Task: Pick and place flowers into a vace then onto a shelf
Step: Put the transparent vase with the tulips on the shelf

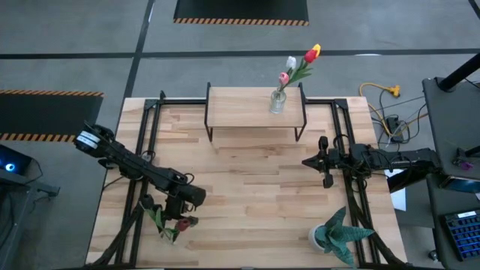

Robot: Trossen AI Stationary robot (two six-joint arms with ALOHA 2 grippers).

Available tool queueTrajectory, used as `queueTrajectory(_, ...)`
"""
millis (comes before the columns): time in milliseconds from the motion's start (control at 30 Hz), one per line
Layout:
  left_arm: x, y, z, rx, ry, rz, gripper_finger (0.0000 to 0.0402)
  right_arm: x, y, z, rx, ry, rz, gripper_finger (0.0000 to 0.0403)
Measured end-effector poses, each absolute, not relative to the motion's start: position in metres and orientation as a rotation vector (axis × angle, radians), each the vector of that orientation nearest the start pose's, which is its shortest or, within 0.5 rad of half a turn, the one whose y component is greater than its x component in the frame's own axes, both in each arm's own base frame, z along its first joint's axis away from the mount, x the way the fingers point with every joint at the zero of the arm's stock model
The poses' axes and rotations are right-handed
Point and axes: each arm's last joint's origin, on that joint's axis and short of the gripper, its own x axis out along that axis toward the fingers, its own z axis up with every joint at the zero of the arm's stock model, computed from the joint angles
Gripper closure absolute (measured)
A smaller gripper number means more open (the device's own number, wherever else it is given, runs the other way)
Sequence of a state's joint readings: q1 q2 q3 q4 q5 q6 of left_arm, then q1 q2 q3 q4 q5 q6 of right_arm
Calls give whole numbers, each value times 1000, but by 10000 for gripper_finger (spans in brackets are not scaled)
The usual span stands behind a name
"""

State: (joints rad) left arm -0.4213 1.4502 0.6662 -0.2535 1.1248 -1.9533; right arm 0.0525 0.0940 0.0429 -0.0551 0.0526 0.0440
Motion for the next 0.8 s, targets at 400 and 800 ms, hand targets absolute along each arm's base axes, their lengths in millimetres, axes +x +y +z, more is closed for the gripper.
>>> queueTrajectory(400,210,-126,163,-1686,2141,133,190,101,4,166,35,98,-2,390)
queueTrajectory(800,207,-129,163,-1667,2166,122,205,101,4,166,35,98,-2,390)
